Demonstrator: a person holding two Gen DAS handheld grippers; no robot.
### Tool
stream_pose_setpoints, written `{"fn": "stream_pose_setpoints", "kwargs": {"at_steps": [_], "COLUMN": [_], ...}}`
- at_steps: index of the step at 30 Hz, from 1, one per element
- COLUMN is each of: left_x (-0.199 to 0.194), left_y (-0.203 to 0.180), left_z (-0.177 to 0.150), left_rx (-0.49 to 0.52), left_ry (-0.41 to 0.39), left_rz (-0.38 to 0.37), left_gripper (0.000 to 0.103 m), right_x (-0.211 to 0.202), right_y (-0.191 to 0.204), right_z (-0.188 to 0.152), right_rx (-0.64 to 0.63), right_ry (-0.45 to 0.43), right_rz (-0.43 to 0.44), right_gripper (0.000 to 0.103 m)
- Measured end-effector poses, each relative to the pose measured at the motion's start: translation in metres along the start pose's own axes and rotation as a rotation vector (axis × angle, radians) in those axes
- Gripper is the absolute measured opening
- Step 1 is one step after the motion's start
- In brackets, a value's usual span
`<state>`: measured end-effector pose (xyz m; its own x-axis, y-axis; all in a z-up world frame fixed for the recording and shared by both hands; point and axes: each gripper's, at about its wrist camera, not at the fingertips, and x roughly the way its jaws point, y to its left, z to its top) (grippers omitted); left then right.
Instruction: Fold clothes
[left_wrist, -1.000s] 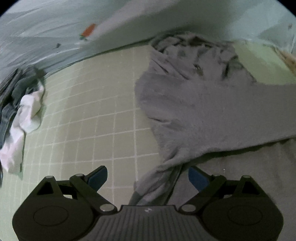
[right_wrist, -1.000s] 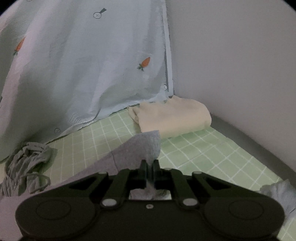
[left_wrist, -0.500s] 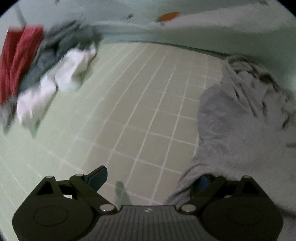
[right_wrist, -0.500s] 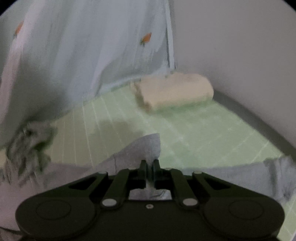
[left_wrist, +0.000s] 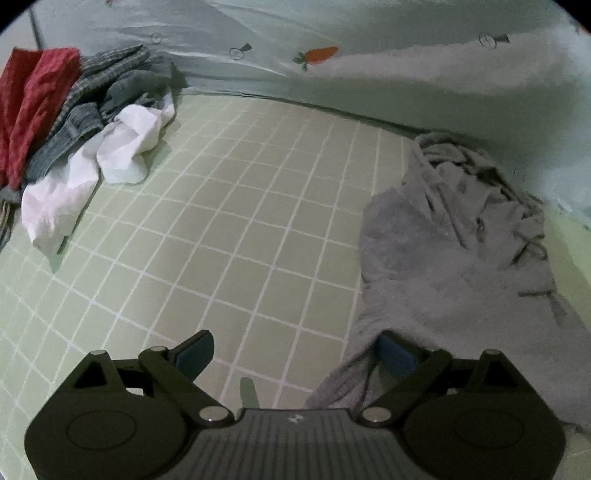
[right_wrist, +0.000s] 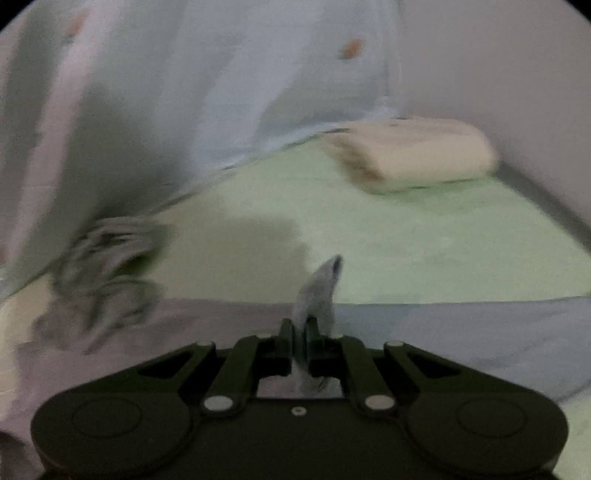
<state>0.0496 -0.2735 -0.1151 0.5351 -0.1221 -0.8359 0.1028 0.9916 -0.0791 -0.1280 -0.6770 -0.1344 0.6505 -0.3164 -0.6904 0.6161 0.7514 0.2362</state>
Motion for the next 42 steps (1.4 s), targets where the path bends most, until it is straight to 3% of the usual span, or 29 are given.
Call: {"fn": "stream_pose_setpoints", "kwargs": {"at_steps": [7,8,10,11,15,20,25,28,30,33,37,42], "left_x": [-0.026,-0.030,-0.035,-0.036,-0.040,-0.031,-0.011,0.002,0.011,0.024,0.039,0.040], "left_y": [0.014,0.015,0.012,0.007,-0.017,-0.079,-0.149,-0.172,-0.184,-0.202,-0.209,-0.214], "left_z": [0.001,0.002,0.003,0.003,0.004,0.001,-0.010,-0.017,-0.021,-0.027,-0.033,-0.039], "left_rx": [-0.045,-0.047,-0.040,-0.026,0.042,0.197,0.344,0.393,0.421,0.462,0.482,0.532], "left_ry": [-0.062,-0.070,-0.081,-0.083,-0.085,-0.044,0.044,0.093,0.122,0.166,0.224,0.219], "left_rz": [0.029,0.030,0.025,0.016,-0.029,-0.153,-0.292,-0.324,-0.336,-0.354,-0.369,-0.414], "left_gripper": [0.095,0.095,0.096,0.096,0.097,0.097,0.097,0.097,0.096,0.091,0.066,0.031], "right_x": [0.017,0.018,0.017,0.014,0.003,-0.003,0.001,0.007,0.014,0.023,0.028,0.034], "right_y": [0.092,0.102,0.115,0.115,0.095,0.044,-0.012,-0.039,-0.050,-0.065,-0.069,-0.052], "right_z": [-0.031,-0.036,-0.044,-0.044,-0.040,-0.040,-0.037,-0.033,-0.031,-0.028,-0.029,-0.039], "right_rx": [-0.155,-0.180,-0.215,-0.216,-0.184,-0.160,-0.066,-0.001,0.012,0.020,-0.015,-0.148], "right_ry": [0.147,0.167,0.191,0.185,0.116,0.036,0.047,0.041,0.038,0.055,0.029,-0.008], "right_rz": [0.338,0.370,0.409,0.410,0.334,0.179,-0.017,-0.112,-0.154,-0.137,-0.124,-0.147], "right_gripper": [0.010,0.017,0.045,0.065,0.102,0.103,0.103,0.103,0.103,0.103,0.103,0.103]}}
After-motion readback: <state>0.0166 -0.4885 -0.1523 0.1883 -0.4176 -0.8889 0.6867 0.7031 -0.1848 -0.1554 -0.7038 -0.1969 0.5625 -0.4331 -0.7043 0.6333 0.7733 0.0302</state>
